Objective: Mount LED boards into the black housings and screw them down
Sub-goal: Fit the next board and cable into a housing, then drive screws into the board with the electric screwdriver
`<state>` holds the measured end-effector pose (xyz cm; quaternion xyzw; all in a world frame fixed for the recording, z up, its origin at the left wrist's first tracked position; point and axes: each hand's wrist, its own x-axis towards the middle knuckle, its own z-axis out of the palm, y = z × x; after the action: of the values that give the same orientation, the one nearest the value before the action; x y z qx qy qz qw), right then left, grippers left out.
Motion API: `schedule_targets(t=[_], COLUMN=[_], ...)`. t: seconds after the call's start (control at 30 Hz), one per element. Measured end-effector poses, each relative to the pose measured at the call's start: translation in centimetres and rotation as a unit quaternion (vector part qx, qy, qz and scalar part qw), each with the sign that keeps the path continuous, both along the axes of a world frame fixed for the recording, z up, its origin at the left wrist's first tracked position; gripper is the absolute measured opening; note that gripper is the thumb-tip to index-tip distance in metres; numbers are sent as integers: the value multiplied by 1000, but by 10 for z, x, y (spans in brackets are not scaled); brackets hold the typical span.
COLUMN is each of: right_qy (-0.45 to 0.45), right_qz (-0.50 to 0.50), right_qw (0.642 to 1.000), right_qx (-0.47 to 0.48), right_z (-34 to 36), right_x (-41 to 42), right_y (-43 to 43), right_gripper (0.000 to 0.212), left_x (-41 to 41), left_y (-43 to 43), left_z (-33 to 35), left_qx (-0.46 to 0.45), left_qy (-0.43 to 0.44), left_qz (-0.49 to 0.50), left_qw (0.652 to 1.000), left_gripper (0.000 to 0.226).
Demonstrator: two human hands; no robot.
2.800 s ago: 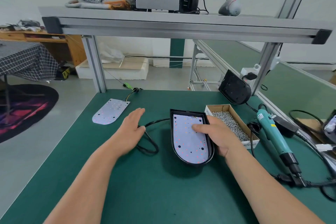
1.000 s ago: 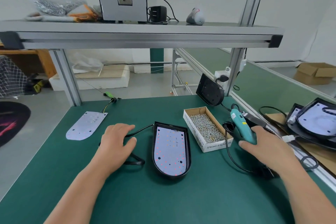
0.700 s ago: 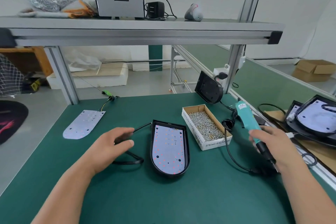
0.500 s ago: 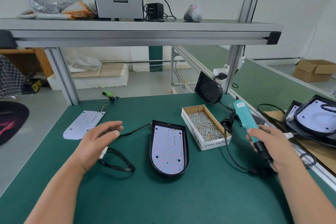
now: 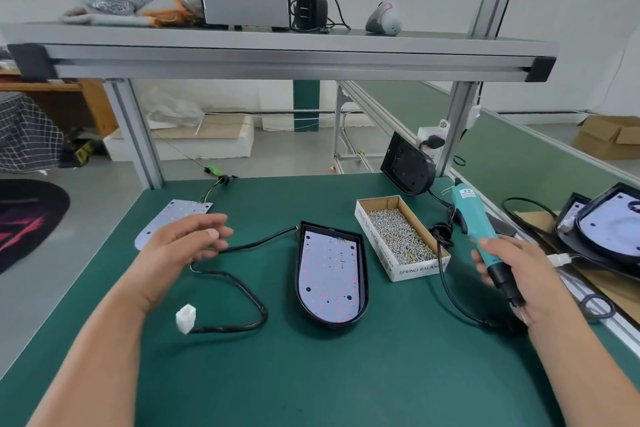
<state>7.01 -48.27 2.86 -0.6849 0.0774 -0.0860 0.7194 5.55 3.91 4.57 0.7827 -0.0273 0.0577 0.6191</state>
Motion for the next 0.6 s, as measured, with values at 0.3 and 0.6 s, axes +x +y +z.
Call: schedule_targets(t=[0.3,0.6], right_qy=[-10,-35], right_qz=[16,50], right_qw=[999,997], right_qx=[45,42], right_z=[-2,1], right_x=[3,0], right_y=[5,24], right_gripper=[27,20], left_x=[-2,-27], left_y=[-30,-96], left_z=[10,70], left_qx=[158,282], left_qy=[-4,-162], left_qz=[99,88], left_qw=[982,941], left_gripper=[15,16])
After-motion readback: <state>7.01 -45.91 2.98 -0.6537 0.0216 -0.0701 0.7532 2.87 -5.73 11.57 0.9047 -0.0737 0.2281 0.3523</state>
